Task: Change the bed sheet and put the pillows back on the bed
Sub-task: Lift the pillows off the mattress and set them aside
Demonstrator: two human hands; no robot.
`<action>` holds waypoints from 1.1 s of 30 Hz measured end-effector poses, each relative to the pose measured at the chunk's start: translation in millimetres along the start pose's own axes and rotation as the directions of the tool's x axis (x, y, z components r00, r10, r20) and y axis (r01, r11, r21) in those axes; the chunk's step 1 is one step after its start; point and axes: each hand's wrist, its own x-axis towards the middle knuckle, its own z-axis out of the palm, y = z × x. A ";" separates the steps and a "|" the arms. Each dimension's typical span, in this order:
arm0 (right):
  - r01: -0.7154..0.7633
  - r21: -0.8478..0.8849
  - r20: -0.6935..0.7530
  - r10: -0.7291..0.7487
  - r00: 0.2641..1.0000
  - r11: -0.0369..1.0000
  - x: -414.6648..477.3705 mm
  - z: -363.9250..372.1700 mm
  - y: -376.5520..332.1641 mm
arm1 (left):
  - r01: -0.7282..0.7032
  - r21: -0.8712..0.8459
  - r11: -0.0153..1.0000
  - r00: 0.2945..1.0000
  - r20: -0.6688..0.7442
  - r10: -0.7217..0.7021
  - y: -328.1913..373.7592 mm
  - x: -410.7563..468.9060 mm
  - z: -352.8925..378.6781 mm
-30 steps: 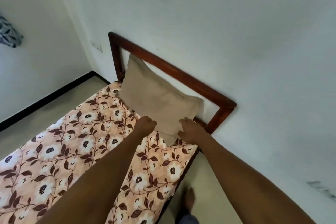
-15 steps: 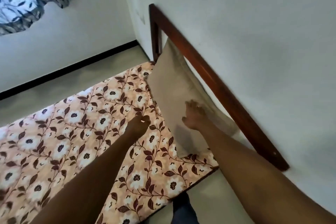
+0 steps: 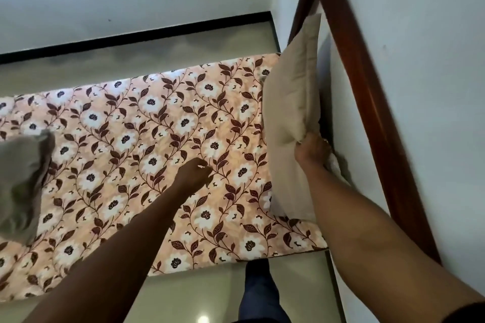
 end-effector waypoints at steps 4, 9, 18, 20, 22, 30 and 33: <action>0.220 0.100 0.009 -0.222 0.975 0.970 -42.7 12.6 -49.6 | 0.017 -0.061 0.998 0.998 -0.061 -0.021 -24.6 -23.7 -23.3; 0.494 0.254 -0.022 -0.506 0.862 0.831 -138.8 11.5 -134.8 | 0.043 -0.178 0.983 0.983 -0.167 -0.073 -81.9 -63.9 -81.7; 0.756 0.540 -0.118 -0.855 0.505 0.371 -342.7 11.5 -275.9 | 0.077 -0.668 0.740 0.903 -0.269 -0.336 -269.3 -148.3 -211.8; 0.713 0.627 -0.083 -0.883 0.463 0.314 -384.6 14.2 -302.7 | 0.077 -0.817 0.571 0.887 -0.205 -0.413 -317.3 -164.4 -237.2; 0.623 0.720 0.021 -0.907 0.420 0.306 -427.0 18.5 -328.1 | 0.025 -0.929 0.370 0.922 -0.122 -0.368 -358.8 -188.4 -262.1; 0.363 0.739 0.368 -0.791 0.489 0.567 -485.9 64.4 -400.1 | -0.150 -0.981 0.121 0.945 -0.178 -0.273 -447.2 -219.3 -315.5; 0.415 0.607 0.417 -0.716 0.560 0.678 -485.4 112.4 -424.7 | -0.126 -0.977 0.169 0.925 -0.178 -0.337 -487.4 -207.7 -323.6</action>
